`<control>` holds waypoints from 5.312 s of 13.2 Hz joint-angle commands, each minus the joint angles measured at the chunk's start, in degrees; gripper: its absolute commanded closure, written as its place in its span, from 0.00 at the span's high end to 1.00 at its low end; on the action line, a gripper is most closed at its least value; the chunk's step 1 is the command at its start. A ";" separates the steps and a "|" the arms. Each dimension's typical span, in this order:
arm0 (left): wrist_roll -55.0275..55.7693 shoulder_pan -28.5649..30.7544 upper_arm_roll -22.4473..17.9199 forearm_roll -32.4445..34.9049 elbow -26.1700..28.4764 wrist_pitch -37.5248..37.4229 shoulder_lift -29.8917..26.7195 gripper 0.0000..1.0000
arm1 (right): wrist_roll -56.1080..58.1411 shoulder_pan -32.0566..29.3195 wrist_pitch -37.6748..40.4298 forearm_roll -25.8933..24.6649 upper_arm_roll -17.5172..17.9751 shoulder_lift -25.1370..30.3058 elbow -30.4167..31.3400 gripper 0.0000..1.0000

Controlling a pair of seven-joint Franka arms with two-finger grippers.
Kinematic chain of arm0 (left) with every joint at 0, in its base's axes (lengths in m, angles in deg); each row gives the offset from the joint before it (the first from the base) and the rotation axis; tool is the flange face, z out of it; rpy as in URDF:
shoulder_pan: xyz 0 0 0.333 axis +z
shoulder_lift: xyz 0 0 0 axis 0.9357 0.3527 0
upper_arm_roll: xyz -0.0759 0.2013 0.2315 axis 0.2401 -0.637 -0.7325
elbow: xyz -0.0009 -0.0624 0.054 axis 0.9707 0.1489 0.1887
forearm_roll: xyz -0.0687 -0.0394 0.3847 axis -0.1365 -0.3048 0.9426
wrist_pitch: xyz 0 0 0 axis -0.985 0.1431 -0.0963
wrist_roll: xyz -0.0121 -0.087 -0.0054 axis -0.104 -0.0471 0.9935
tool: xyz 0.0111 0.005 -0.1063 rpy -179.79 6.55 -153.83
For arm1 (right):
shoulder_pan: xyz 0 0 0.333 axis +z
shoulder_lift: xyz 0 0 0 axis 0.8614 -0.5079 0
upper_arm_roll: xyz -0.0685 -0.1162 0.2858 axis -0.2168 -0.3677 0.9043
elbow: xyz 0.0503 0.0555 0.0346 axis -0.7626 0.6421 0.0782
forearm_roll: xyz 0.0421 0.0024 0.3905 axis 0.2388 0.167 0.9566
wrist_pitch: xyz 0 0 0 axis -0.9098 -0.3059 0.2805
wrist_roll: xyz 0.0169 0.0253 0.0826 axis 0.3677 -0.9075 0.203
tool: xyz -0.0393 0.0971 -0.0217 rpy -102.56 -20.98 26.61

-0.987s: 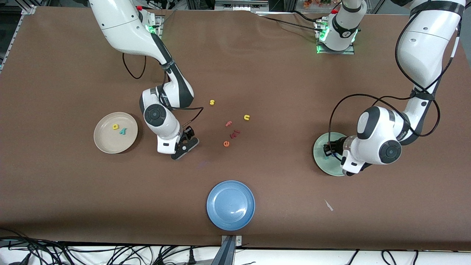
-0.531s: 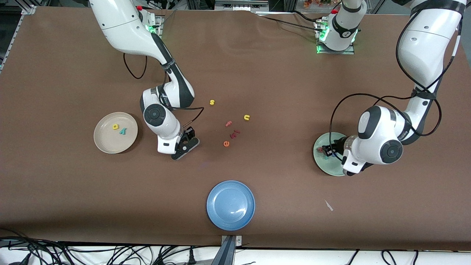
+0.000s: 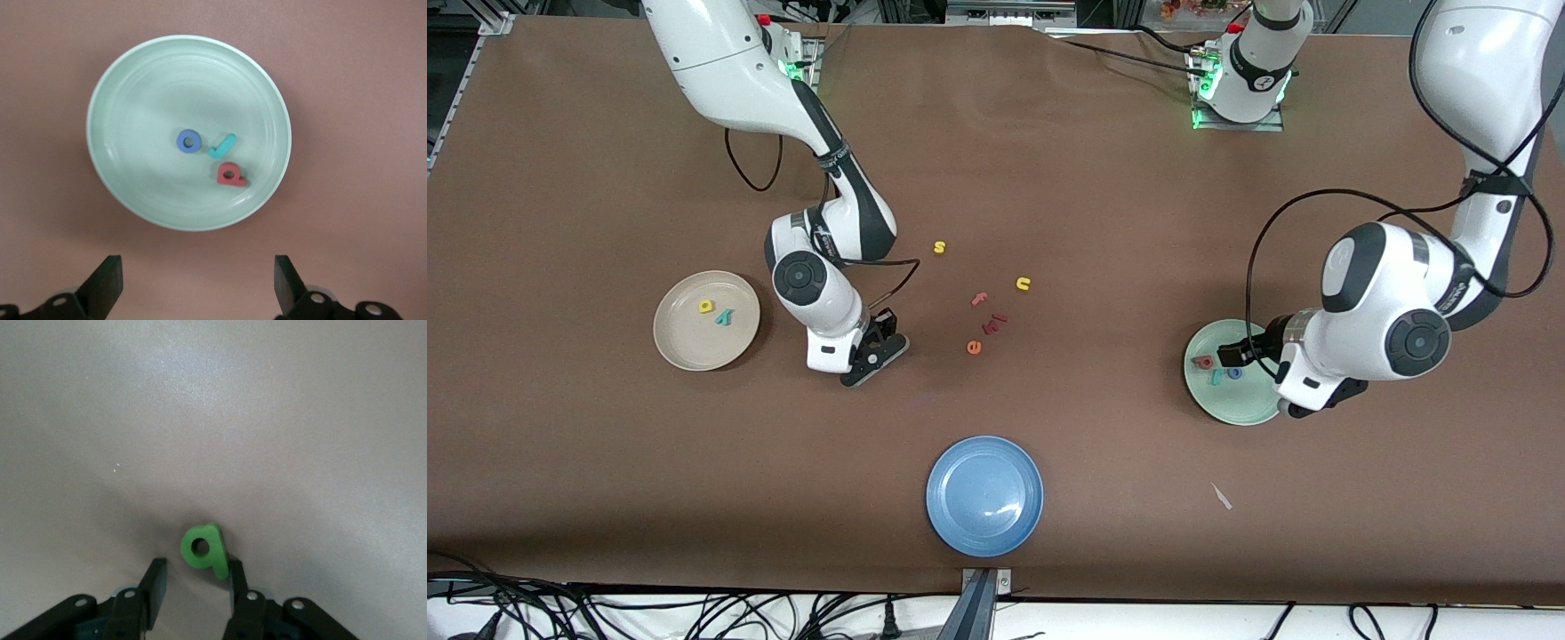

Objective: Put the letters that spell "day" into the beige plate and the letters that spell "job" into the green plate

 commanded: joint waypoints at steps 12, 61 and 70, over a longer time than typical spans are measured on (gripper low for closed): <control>-13.07 -0.93 -0.98 0.93 -6.55 -4.64 -5.25 1.00 | 0.80 -0.20 -1.21 1.58 0.84 -2.82 -1.85 0.20; -32.79 -16.32 -21.47 -3.91 9.01 -14.47 -36.73 1.00 | 1.80 2.43 17.93 3.60 -23.15 16.96 12.04 1.00; -32.96 -15.45 -21.47 -3.99 6.55 -14.83 -36.03 1.00 | -17.46 7.98 31.74 1.85 -22.80 17.31 4.48 1.00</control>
